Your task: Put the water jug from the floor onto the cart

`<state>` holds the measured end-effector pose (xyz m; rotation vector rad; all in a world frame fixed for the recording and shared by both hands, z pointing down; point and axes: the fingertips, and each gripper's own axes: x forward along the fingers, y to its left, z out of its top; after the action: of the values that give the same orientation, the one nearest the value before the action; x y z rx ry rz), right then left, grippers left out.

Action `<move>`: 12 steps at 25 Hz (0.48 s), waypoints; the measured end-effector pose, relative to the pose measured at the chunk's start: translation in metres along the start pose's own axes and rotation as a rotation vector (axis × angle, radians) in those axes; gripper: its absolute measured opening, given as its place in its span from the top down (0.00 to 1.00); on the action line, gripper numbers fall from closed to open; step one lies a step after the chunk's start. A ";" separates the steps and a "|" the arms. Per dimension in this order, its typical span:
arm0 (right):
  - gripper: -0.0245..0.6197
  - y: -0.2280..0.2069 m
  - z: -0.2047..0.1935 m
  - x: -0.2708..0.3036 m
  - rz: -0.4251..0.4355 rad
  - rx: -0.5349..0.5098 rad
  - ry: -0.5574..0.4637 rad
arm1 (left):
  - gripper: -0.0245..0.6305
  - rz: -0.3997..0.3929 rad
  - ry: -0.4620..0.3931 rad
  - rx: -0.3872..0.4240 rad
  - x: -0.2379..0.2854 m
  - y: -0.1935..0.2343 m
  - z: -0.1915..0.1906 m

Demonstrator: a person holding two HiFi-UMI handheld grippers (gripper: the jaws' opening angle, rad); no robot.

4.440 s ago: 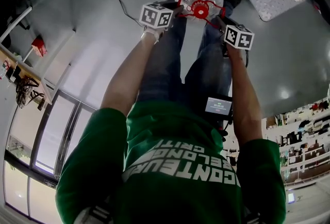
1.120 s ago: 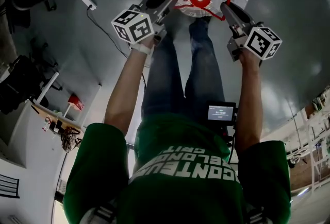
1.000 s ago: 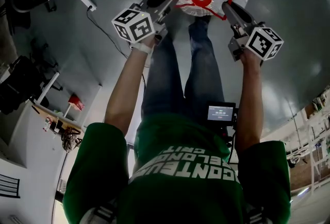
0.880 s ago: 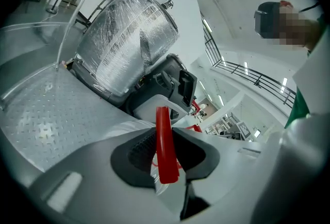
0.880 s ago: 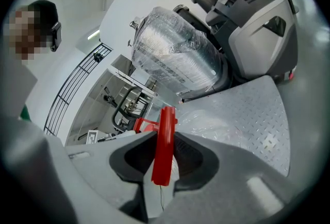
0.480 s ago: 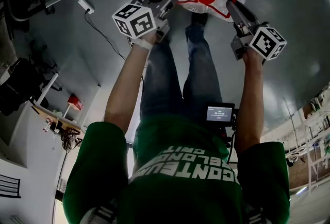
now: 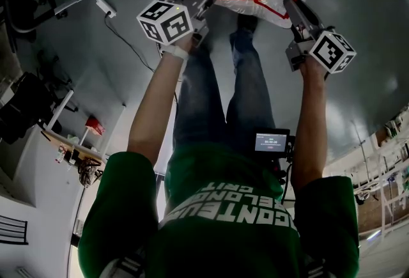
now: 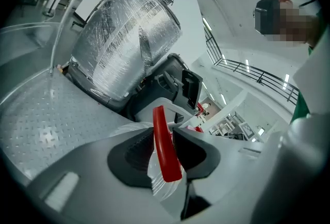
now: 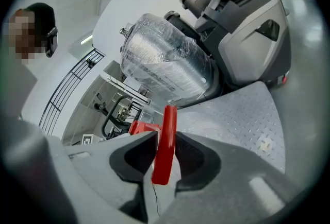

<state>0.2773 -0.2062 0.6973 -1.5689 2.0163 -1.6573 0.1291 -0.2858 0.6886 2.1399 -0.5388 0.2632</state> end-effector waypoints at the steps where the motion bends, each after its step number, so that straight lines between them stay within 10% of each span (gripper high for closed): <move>1: 0.83 0.000 -0.001 -0.001 -0.003 0.002 -0.003 | 0.78 0.004 0.001 0.006 0.000 0.000 0.000; 12: 0.74 -0.025 0.019 -0.016 -0.094 0.017 -0.058 | 0.63 0.049 0.037 0.089 0.017 0.003 0.004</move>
<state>0.3122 -0.2038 0.7005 -1.7101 1.9242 -1.6352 0.1424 -0.2958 0.6950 2.2053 -0.5683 0.3593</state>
